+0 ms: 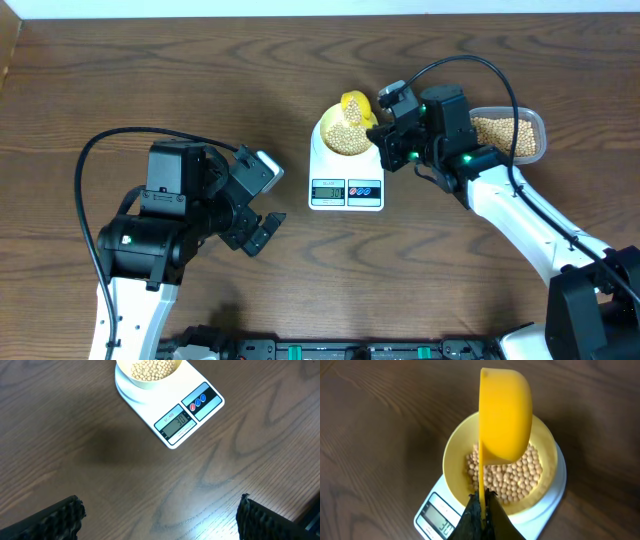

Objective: Scoop item into bowl and weigh 50g on scale
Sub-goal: 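Tilt the scoop slowly to pour soybeans into the bowl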

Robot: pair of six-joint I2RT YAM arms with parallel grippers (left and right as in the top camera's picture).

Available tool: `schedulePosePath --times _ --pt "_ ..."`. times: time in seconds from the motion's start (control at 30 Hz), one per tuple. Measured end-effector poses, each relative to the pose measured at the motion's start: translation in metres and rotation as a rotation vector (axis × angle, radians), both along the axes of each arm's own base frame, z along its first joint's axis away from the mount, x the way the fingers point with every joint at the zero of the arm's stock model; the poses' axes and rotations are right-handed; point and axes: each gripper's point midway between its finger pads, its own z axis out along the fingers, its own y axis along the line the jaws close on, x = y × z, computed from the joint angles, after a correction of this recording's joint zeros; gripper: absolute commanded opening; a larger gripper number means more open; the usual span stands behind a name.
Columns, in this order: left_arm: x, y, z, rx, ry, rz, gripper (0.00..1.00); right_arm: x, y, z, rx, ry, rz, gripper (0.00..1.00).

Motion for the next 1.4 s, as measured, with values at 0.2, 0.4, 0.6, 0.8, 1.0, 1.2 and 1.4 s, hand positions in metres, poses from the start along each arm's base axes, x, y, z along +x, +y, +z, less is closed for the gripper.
schedulePosePath --times 0.2,0.4,0.6,0.8,1.0,1.2,1.4 --pt "0.0000 0.0000 0.0000 0.000 0.000 0.000 0.99 -0.0016 0.0015 -0.0008 -0.015 -0.013 0.020 0.01" --pt "0.0000 0.0000 0.0000 0.000 0.000 0.000 0.99 -0.0016 0.0016 -0.0007 -0.028 -0.031 0.037 0.01" --pt "0.0000 0.0000 0.0000 0.000 0.000 0.000 0.99 -0.0030 0.0023 -0.0017 -0.032 -0.028 0.041 0.01" --pt "0.0000 0.0000 0.0000 0.000 0.000 0.000 0.99 -0.0042 0.0026 -0.0027 -0.035 -0.024 0.045 0.01" --pt "0.0000 0.0000 0.0000 0.000 0.000 0.000 0.99 -0.0044 0.0024 -0.0030 -0.036 -0.023 0.045 0.01" --pt "0.0000 0.0000 0.0000 0.000 0.000 0.000 0.99 -0.0045 0.0024 -0.0032 -0.036 -0.022 0.045 0.01" --pt "0.0000 0.0000 0.0000 0.000 0.000 0.000 0.99 -0.0046 0.0023 -0.0033 -0.039 -0.024 0.046 0.01"
